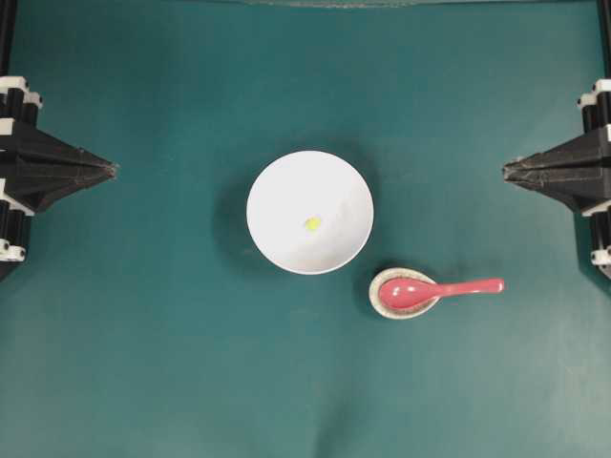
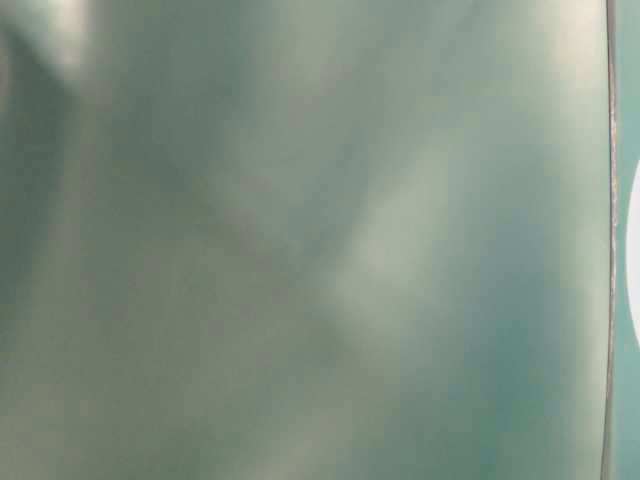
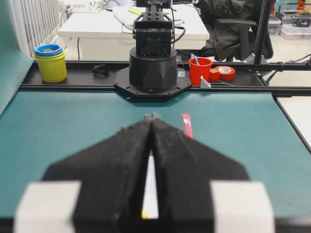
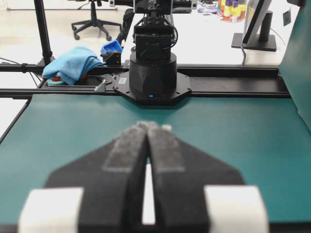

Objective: Scoop the yellow hexagonal prism block from the bowl with a spoon using the right arm.
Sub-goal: 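Move the right gripper toward the red spoon on the spoon rest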

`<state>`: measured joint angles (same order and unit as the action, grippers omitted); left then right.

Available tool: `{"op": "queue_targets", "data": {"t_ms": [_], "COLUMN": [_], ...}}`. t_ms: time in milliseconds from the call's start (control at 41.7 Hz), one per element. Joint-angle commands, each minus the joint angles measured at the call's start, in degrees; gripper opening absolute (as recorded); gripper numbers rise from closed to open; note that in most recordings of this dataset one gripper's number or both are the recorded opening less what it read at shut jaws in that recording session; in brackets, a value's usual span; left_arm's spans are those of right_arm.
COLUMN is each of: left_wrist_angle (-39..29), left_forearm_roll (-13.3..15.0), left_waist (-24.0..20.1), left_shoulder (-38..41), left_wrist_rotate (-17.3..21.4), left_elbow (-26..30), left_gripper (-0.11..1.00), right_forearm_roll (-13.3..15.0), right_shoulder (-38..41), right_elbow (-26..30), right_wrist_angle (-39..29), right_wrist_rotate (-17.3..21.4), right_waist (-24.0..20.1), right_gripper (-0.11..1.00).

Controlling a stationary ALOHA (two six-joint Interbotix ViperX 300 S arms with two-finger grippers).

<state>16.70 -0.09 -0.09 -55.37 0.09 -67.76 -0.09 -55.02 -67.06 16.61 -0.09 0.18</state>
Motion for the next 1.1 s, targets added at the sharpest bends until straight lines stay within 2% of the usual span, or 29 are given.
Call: {"op": "queue_targets", "data": {"t_ms": [0,48,240,288,456,504,624,816,1080], "left_wrist_angle": [-0.35,-0.35,-0.44,-0.44,-0.53,-0.53,-0.53,-0.62,-1.23], "left_forearm_roll": [-0.35,-0.35,-0.44,-0.44,-0.35,-0.35,-0.44,-0.44,-0.44], "left_waist": [0.26,0.18,0.26,0.18,0.26,0.18,0.18,0.18,0.26], "left_shoulder": [0.44,0.18,0.35,0.35,0.35,0.35,0.35,0.18,0.09], "left_wrist_rotate": [-0.62,-0.62,-0.62,-0.62,-0.62,-0.62,-0.62,-0.62,-0.62], "left_elbow": [0.88,0.97,0.97,0.97,0.97,0.88,0.88,0.88,0.97], "left_gripper": [0.0,0.03,0.0,0.0,0.0,0.0,0.0,0.0,0.0], "right_forearm_roll": [-0.26,-0.7,-0.79,-0.79,-1.14,-1.23,-1.85,-4.66,-8.26], "right_shoulder": [0.18,0.18,0.35,0.35,1.23,2.02,4.66,12.39,27.6], "right_elbow": [0.7,0.97,1.05,1.05,0.79,0.53,-0.09,-1.93,-4.83], "right_wrist_angle": [0.35,0.0,-2.02,-2.37,-2.72,-2.72,-2.2,1.67,16.52], "right_wrist_rotate": [0.26,0.35,0.53,0.53,0.62,0.62,0.7,0.7,0.7], "right_waist": [0.35,0.35,0.35,0.35,0.35,0.35,0.35,-0.26,-3.87], "right_gripper": [0.0,0.0,0.03,0.11,0.55,0.6,0.56,0.56,0.56]}}
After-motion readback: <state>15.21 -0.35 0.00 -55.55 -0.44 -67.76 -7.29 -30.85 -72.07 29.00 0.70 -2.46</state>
